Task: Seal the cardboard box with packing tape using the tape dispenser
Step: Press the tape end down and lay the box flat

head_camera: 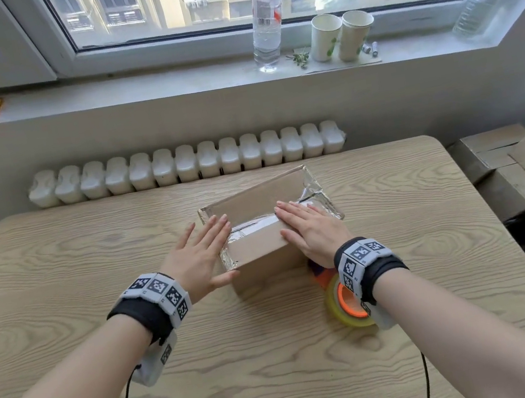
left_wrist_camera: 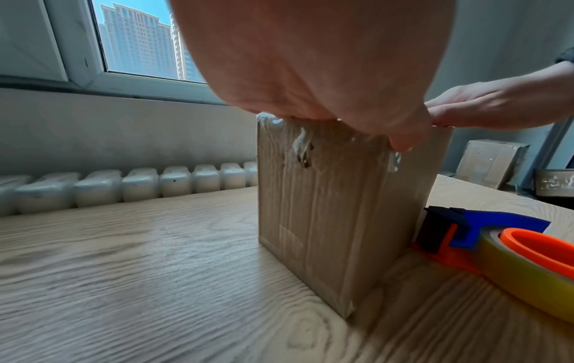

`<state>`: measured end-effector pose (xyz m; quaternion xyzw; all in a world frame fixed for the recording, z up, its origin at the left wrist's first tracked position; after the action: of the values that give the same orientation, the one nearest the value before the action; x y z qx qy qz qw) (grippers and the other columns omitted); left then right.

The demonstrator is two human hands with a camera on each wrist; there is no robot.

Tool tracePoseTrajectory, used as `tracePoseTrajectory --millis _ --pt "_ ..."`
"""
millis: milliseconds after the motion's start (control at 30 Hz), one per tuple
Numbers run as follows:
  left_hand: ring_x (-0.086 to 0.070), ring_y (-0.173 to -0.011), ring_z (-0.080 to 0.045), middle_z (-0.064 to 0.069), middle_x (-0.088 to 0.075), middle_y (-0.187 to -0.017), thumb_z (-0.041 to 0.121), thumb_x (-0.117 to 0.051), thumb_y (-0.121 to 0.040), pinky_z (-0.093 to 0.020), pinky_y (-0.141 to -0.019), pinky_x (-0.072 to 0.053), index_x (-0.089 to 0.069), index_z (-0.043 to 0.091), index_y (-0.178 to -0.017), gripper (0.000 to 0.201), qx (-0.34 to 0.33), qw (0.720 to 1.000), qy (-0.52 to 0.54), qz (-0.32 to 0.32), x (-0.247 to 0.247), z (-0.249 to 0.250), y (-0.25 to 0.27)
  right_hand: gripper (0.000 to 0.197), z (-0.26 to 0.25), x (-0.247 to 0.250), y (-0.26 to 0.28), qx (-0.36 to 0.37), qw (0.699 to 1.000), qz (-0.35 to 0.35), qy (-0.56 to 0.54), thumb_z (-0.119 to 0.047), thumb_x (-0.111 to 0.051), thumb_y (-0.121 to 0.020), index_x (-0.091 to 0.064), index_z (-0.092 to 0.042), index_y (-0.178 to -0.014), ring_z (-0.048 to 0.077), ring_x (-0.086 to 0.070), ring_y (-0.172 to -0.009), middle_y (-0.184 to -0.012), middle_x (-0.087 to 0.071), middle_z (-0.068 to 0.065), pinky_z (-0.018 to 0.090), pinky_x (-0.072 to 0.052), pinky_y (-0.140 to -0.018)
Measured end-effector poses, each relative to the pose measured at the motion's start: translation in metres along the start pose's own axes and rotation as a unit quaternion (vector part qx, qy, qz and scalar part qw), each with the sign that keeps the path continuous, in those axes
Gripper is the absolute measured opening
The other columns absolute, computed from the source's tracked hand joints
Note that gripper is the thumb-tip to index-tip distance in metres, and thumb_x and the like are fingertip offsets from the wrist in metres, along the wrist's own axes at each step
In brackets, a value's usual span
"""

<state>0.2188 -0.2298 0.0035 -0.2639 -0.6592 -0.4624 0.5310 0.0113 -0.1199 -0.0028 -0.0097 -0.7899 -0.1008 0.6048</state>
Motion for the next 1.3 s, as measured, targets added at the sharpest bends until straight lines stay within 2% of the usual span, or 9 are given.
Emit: tracePoseTrajectory --millis 100,367,467,633,833,967,1133,1233,1300 --pt "0.025 -0.138 -0.007 0.008 0.025 -0.151 0.082 0.016 -0.06 -0.026 -0.104 0.029 0.018 0.021 -0.145 0.104 -0.001 1.0 -0.007 -0.006 0.0 -0.008 0.0 0.062 0.013 0.003 0.001 -0.017 1.0 0.001 0.018 -0.053 -0.012 -0.094 -0.018 -0.026 -0.15 0.006 -0.011 -0.145 -0.158 -0.015 -0.01 0.028 -0.005 -0.12" --pt "0.027 -0.138 -0.012 0.001 0.032 -0.149 0.065 -0.029 -0.078 -0.03 -0.117 0.008 0.02 0.017 -0.144 0.095 0.033 0.991 0.126 -0.006 0.004 -0.011 0.002 0.058 0.027 0.02 0.006 -0.07 0.997 0.01 -0.042 -0.04 -0.03 -0.099 -0.014 -0.017 -0.15 0.009 -0.005 -0.146 -0.16 -0.008 -0.004 0.03 -0.007 -0.12" --pt "0.03 -0.137 -0.011 0.0 0.038 -0.146 0.04 -0.056 -0.087 -0.028 -0.116 0.008 0.026 0.012 -0.142 0.102 0.096 0.951 0.294 0.013 -0.001 -0.009 0.008 0.062 0.028 0.024 0.008 -0.098 0.985 0.005 -0.14 -0.034 -0.034 -0.1 -0.005 -0.015 -0.151 0.009 -0.001 -0.146 -0.16 0.001 -0.003 0.025 -0.005 -0.116" --pt "0.007 -0.131 0.003 0.019 0.022 -0.139 0.033 -0.058 -0.088 -0.02 -0.11 -0.003 0.03 0.021 -0.14 0.104 0.132 0.857 0.498 0.016 -0.009 0.003 0.01 0.069 0.024 0.019 0.004 -0.148 0.959 0.006 -0.242 -0.027 -0.044 -0.097 -0.003 -0.013 -0.151 0.009 -0.001 -0.146 -0.16 0.003 0.0 0.021 -0.002 -0.113" --pt "-0.004 -0.134 -0.003 0.005 0.018 -0.154 0.013 -0.06 -0.088 -0.03 -0.114 -0.012 0.035 0.027 -0.137 0.107 0.146 0.751 0.644 0.024 -0.016 0.012 0.001 0.07 0.02 0.015 0.003 -0.191 0.926 0.016 -0.326 -0.019 -0.047 -0.096 -0.005 -0.011 -0.151 0.013 -0.005 -0.147 -0.16 -0.005 0.003 0.023 -0.004 -0.115" --pt "-0.01 -0.134 -0.004 0.016 0.009 -0.145 -0.001 -0.057 -0.087 -0.031 -0.115 -0.014 0.027 0.022 -0.142 0.103 0.177 0.689 0.7 0.066 -0.016 0.015 -0.004 0.072 0.023 0.02 0.003 -0.217 0.88 0.012 -0.422 -0.004 -0.049 -0.091 -0.01 -0.013 -0.15 0.017 -0.016 -0.145 -0.158 -0.015 0.003 0.028 -0.014 -0.116" --pt "0.007 -0.143 -0.011 0.006 0.017 -0.154 0.015 -0.065 -0.084 -0.04 -0.12 -0.002 0.014 0.021 -0.146 0.101 0.197 0.713 0.667 0.086 -0.02 -0.003 -0.007 0.093 0.024 0.016 0.004 -0.218 0.845 0.003 -0.489 0.004 -0.054 -0.066 -0.018 -0.014 -0.15 0.022 -0.027 -0.142 -0.154 -0.027 0.005 0.041 -0.026 -0.116" --pt "-0.025 -0.141 -0.022 -0.005 -0.021 -0.155 0.049 -0.069 -0.066 -0.048 -0.116 -0.023 -0.007 0.025 -0.147 0.105 0.222 0.694 0.679 0.09 -0.037 -0.013 -0.012 0.087 0.021 0.015 0.008 -0.226 0.844 0.002 -0.487 0.014 -0.049 -0.078 -0.01 -0.013 -0.151 0.017 -0.016 -0.145 -0.158 -0.015 0.003 0.026 -0.015 -0.116" --pt "-0.039 -0.133 -0.027 -0.009 -0.039 -0.146 0.047 -0.062 -0.075 -0.05 -0.111 -0.03 -0.016 0.021 -0.145 0.089 0.24 0.694 0.673 0.084 -0.053 -0.018 -0.018 0.085 0.02 0.016 0.011 -0.226 0.848 -0.008 -0.48 0.012 -0.047 -0.082 -0.006 -0.015 -0.151 0.015 -0.013 -0.145 -0.159 -0.01 0.002 0.019 -0.015 -0.108"
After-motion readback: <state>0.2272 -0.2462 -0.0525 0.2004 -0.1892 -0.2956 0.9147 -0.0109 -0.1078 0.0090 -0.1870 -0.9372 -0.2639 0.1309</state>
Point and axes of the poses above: each hand's wrist, its own y-axis away from the middle knuckle, its own x-axis out of the back of the hand, z = x × y, the point moved 3 cm from there along -y, towards the middle knuckle
